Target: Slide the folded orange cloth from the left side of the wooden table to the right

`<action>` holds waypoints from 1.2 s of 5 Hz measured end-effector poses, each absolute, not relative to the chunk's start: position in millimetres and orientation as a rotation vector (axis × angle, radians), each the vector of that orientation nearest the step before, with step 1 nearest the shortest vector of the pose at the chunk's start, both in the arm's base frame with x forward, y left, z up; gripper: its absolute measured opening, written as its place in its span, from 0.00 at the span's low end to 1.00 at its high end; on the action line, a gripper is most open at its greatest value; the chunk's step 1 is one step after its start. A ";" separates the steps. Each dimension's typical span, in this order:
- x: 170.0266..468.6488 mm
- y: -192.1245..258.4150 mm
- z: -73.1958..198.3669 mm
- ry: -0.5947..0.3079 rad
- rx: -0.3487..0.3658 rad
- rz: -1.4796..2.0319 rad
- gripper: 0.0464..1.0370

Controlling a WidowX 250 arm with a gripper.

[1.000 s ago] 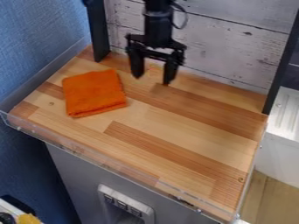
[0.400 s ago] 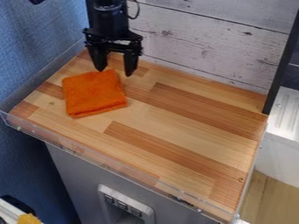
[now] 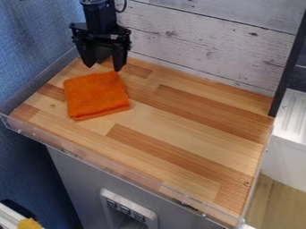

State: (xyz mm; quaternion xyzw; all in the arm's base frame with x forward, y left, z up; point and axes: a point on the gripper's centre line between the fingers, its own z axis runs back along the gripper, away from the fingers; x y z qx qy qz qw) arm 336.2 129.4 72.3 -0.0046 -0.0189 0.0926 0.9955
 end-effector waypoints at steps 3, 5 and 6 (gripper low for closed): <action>340.9 137.5 46.8 -0.029 0.026 0.202 0.11; 330.0 133.9 17.0 0.004 0.021 0.192 0.01; 326.1 131.9 12.2 0.007 0.018 0.181 0.01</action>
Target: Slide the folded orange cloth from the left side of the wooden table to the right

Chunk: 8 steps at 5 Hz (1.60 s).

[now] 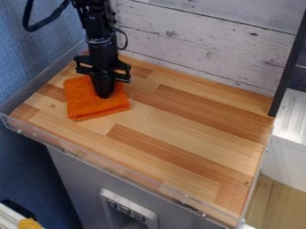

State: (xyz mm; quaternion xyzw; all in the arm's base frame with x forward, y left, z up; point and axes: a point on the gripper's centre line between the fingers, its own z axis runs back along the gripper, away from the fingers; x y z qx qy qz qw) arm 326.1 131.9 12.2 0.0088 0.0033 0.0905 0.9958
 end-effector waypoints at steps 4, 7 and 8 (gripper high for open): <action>339.1 37.3 8.2 0.024 -0.010 0.086 0.01; 347.7 -30.9 9.9 -0.010 -0.007 0.026 0.01; 349.9 -36.6 9.4 -0.012 -0.001 0.018 0.04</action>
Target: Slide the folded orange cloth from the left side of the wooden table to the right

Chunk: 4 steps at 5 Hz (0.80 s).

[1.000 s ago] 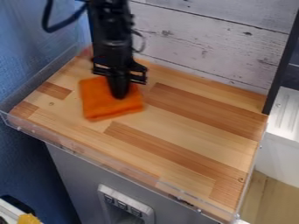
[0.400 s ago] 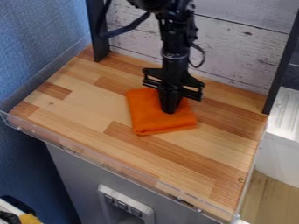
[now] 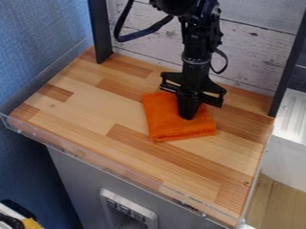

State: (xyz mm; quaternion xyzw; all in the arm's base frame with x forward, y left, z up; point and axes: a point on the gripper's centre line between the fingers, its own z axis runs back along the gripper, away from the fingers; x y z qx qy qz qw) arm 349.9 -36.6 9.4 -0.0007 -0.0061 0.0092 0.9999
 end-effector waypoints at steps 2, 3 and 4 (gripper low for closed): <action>339.4 -38.4 16.8 0.075 0.006 -0.034 0.44; 337.5 -11.4 48.9 0.051 0.001 -0.023 0.75; 327.9 15.6 73.4 0.027 -0.011 -0.015 0.96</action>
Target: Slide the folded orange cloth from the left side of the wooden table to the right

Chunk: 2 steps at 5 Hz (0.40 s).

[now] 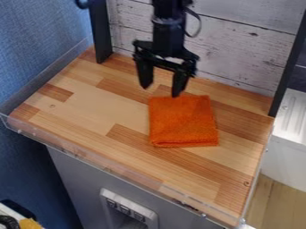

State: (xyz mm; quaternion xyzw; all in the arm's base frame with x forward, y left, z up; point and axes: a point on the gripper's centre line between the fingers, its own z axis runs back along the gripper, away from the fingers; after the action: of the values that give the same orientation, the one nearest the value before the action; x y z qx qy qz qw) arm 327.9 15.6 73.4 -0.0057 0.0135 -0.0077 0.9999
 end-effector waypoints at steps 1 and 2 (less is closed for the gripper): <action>319.1 38.4 94.4 -0.004 -0.018 -0.009 0.97; 311.4 59.5 108.8 -0.023 -0.020 -0.006 0.96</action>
State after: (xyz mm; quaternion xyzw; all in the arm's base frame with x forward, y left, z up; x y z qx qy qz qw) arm 311.4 59.5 108.8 -0.0100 -0.0115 -0.0031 0.9999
